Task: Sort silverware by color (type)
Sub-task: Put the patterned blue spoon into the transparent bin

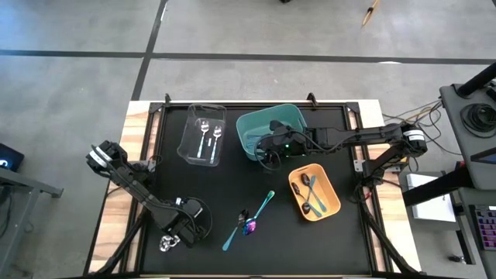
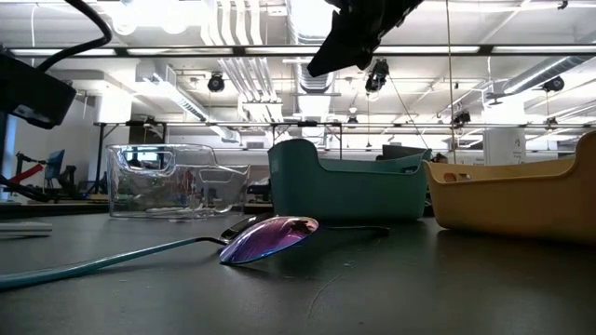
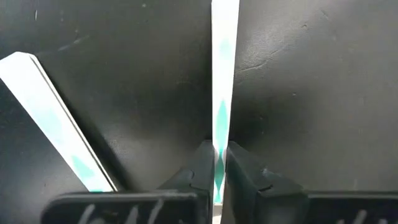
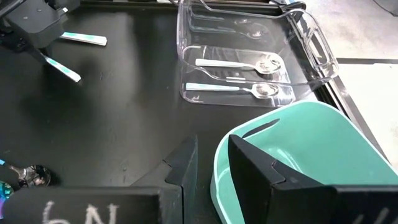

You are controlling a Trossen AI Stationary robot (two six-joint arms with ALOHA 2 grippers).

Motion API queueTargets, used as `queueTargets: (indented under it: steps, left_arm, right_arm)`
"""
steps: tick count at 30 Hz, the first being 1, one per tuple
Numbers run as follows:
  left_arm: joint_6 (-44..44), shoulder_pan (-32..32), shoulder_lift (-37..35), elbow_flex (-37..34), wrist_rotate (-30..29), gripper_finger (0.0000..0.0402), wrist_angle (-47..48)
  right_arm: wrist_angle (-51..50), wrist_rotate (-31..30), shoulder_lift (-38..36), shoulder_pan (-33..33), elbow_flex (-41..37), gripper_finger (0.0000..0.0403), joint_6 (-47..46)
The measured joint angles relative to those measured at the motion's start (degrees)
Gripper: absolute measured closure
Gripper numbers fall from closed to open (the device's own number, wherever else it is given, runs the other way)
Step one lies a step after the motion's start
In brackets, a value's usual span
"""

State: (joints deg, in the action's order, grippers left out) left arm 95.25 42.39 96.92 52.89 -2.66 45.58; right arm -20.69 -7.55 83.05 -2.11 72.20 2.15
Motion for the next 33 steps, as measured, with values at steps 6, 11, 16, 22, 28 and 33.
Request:
queueTargets:
  steps: [6,11,16,22,28,33]
  left_arm:
    - [-1.4,0.0,-0.2,0.5,0.0,0.0392,0.9]
    - [-2.9,0.0,-1.0,1.4,-0.9,0.0398,2.1]
    - [-3.8,-0.1,-1.3,2.8,-0.9,0.0399,5.1]
    - [-7.8,-0.3,-1.3,5.5,-0.9,0.0400,9.1]
    - [-14.0,-1.5,-1.4,9.3,-1.0,0.0400,16.5]
    - [-23.8,-2.3,-1.4,12.5,-4.2,0.0401,20.4]
  right_arm:
    - [0.0,0.0,0.0,0.0,0.0,0.0321,0.3]
    - [-0.1,0.0,0.0,0.0,0.0,0.0321,0.4]
    - [-0.8,0.0,0.0,0.0,0.0,0.0321,0.4]
    - [-1.6,0.0,0.0,0.0,0.0,0.0321,0.4]
    - [-1.6,0.1,0.0,0.0,0.0,0.0321,0.4]
    - [-1.6,0.4,0.0,0.0,0.0,0.0321,0.0]
